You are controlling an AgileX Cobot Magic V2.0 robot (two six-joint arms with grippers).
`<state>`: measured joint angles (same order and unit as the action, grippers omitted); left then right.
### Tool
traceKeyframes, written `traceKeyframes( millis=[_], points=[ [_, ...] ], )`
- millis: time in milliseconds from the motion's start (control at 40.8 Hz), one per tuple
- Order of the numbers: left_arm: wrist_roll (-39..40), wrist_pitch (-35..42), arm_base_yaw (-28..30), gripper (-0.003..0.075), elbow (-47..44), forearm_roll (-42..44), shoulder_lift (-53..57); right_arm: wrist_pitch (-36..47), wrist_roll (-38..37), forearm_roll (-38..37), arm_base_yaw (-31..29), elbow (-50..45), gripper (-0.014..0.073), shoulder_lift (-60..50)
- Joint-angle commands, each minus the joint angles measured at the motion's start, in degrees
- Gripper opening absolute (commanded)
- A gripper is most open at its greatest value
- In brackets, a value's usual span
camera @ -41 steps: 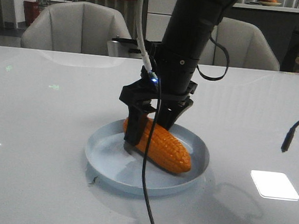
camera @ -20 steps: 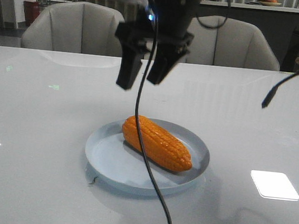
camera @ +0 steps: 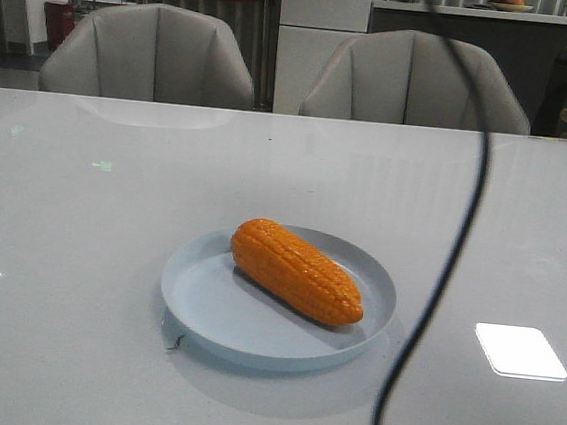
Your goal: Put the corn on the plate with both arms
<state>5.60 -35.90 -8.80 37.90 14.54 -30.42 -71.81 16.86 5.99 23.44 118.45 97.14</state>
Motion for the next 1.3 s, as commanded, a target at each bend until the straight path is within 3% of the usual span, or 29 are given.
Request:
traceKeyframes(
  millis=[0, 220, 588, 857, 1053, 1273],
  points=[
    [0.55, 4.77, -0.01, 0.0252, 2.03, 0.2, -0.53, -0.23, -0.32, -0.58, -2.44, 2.02, 0.0278, -6.19],
    [0.55, 4.98, -0.01, 0.0252, 2.03, 0.2, -0.53, -1.92, -0.34, -0.58, -9.3, -4.45, 0.0278, -14.78],
    [0.55, 4.98, -0.01, 0.0252, 2.03, 0.2, -0.53, 11.5, -1.45, -0.52, -19.85, -42.33, 0.0278, -36.34],
    [0.55, 4.69, -0.01, 0.0252, 2.03, 0.2, -0.53, 18.67, -3.91, -0.64, -22.79, -63.32, 0.0278, -54.1],
    [0.55, 4.35, -0.01, 0.0252, 2.03, 0.08, -0.53, 18.85, -7.9, -0.69, -22.79, -72.01, 0.0278, -63.97],
    [0.55, 4.35, -0.01, 0.0252, 1.93, 0.08, -0.53, 18.59, -9.75, -0.69, -22.79, -73.93, 0.0278, -66.69]
  ],
)
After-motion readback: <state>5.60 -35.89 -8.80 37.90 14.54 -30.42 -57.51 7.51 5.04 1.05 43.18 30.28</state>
